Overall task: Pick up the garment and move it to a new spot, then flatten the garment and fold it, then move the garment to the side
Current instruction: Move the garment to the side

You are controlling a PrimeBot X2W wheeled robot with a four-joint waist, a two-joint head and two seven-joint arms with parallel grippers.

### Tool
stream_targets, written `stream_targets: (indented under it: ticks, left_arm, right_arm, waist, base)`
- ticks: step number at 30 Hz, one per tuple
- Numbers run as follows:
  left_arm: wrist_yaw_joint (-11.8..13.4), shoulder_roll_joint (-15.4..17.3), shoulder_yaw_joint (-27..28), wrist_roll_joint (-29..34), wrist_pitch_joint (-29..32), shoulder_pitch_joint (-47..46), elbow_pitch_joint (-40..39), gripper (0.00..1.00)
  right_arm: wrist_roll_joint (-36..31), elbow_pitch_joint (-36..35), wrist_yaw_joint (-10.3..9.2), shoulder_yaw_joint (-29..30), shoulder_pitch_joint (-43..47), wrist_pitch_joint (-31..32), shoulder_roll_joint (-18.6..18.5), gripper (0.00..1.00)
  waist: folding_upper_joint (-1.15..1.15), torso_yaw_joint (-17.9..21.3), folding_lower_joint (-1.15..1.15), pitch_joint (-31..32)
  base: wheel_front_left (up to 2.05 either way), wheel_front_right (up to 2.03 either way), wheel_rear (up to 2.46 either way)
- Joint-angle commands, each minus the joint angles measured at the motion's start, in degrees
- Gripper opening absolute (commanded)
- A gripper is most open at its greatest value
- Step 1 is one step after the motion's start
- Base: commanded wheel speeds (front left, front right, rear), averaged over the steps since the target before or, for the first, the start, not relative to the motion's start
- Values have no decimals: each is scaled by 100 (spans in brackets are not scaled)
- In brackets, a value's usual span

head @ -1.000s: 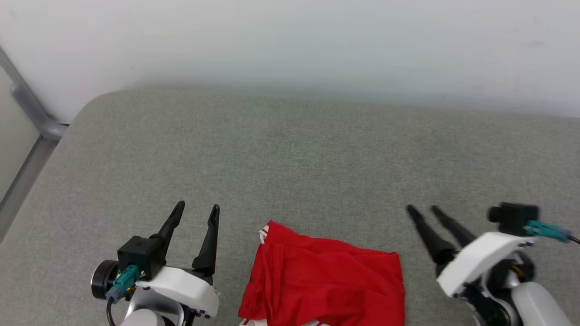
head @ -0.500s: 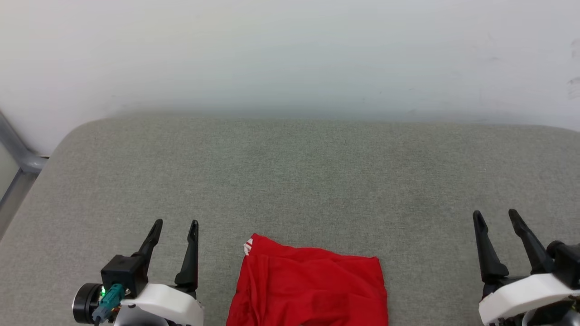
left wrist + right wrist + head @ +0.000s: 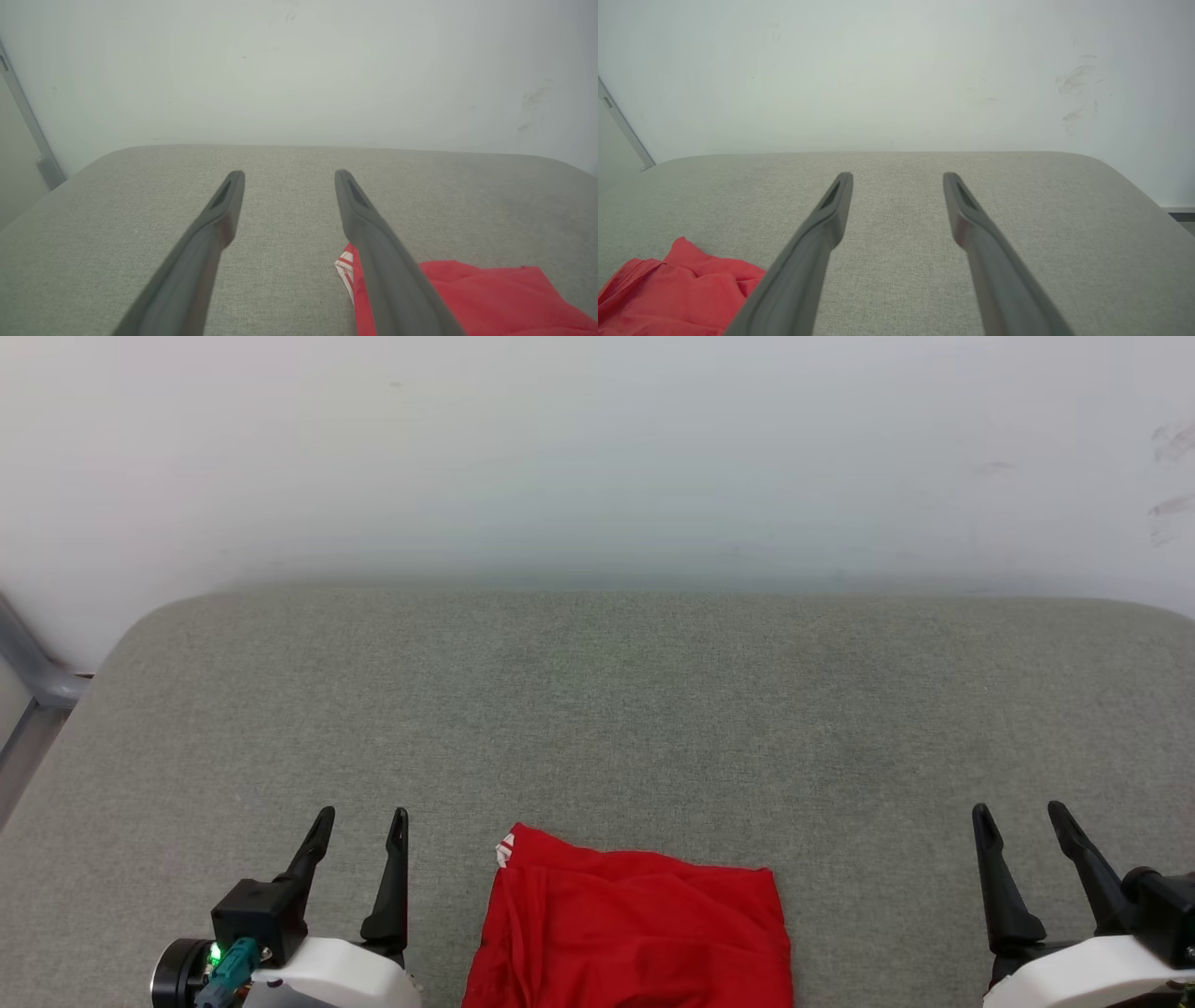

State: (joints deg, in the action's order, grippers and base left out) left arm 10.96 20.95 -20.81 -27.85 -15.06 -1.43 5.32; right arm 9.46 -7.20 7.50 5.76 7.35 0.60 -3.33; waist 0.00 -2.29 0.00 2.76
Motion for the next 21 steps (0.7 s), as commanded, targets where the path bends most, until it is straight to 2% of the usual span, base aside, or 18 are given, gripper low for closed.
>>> stream_targets:
  ticks: [1,10,15,21]
  left_arm:
    - [-26,-24,9,33,-14,-1,15,100]
    - [-116,-78,60,102,-14,-164,62,100]
    - [-216,-187,79,188,-13,-310,62,100]
    - [-414,-364,139,281,-13,-497,98,100]
  right_arm:
    - [-28,-46,-3,18,69,34,29,100]
    - [31,10,-3,179,103,521,-7,100]
    - [575,463,-3,251,114,1365,-171,100]
    - [1403,870,-3,-38,-114,2536,-277,100]
  waist:
    - [0,-2,0,-5]
    - [0,-104,0,-75]
    - [0,-343,0,-226]
    - [0,-650,0,-627]
  base:
    - [0,0,0]
    - [0,0,0]
    - [0,0,0]
    - [0,0,0]
